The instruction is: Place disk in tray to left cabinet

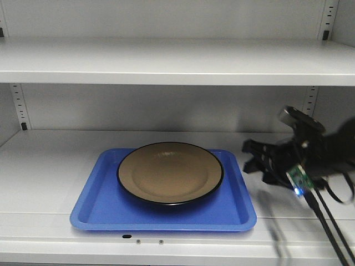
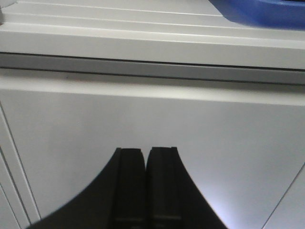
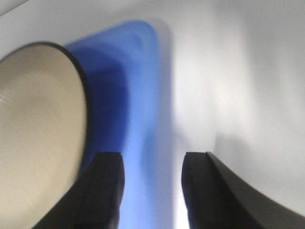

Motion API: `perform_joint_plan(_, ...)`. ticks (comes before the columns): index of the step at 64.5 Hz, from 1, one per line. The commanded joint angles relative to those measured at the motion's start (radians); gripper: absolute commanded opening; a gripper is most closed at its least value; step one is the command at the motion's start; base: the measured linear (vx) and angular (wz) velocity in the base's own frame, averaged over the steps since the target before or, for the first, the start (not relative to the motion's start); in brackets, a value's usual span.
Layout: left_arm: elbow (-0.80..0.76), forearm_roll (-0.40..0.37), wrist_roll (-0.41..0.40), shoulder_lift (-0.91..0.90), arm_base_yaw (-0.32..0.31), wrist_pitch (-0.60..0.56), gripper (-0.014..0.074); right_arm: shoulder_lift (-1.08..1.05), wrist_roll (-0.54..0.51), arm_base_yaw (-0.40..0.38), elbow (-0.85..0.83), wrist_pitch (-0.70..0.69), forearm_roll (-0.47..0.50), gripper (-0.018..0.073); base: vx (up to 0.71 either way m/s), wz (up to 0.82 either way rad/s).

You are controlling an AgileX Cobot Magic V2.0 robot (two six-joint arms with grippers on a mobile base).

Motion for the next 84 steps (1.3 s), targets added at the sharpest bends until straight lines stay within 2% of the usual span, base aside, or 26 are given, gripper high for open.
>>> perform_joint_plan(1,0.020,-0.003,-0.003,-0.006,-0.001,-0.081,-0.0006,-0.174,-0.013,0.000,0.129,-0.182,0.009,0.0342,0.00,0.00)
perform_joint_plan(10,0.020,-0.003,-0.003,-0.006,-0.001,-0.081,-0.0006,-0.460,-0.013,-0.003,0.407,-0.285,-0.014,0.0289,0.00,0.00)
perform_joint_plan(18,0.020,-0.003,-0.003,-0.006,-0.001,-0.081,-0.0006,-0.721,-0.008,-0.003,0.617,-0.354,-0.146,0.0211,0.00,0.00)
perform_joint_plan(24,0.020,-0.003,-0.003,-0.006,-0.001,-0.081,-0.0006,-0.902,0.015,-0.003,0.736,-0.355,-0.244,0.0147,0.00,0.00)
perform_joint_plan(32,0.020,-0.003,-0.003,-0.006,-0.001,-0.081,-0.0006,-1.124,0.022,-0.004,0.911,-0.352,-0.428,0.0046,0.00,0.00)
perform_joint_plan(37,0.020,-0.003,-0.003,-0.006,-0.001,-0.081,-0.0006,-1.272,0.020,-0.004,1.007,-0.352,-0.508,-0.0010,0.00,0.00)
perform_joint_plan(40,0.020,-0.003,-0.003,-0.006,-0.001,-0.081,-0.0006,-1.367,0.020,-0.006,1.058,-0.352,-0.540,-0.0014,0.00,0.00)
perform_joint_plan(52,0.020,-0.003,-0.003,-0.006,-0.001,-0.081,-0.0006,-1.647,0.020,-0.077,1.284,-0.352,-0.543,-0.0008,0.00,0.00)
perform_joint_plan(57,0.020,-0.003,-0.003,-0.008,-0.001,-0.080,-0.0006,-1.631,0.020,-0.102,1.354,-0.397,-0.543,-0.0008,0.00,0.00)
perform_joint_plan(61,0.020,-0.003,-0.003,-0.008,-0.001,-0.080,-0.0006,-1.627,0.020,-0.114,1.342,-0.310,-0.540,-0.0008,0.00,0.00)
perform_joint_plan(84,0.019,-0.003,-0.003,-0.005,-0.001,-0.081,-0.0006,-1.637,0.020,-0.110,1.345,-0.307,-0.538,-0.0008,0.00,0.00)
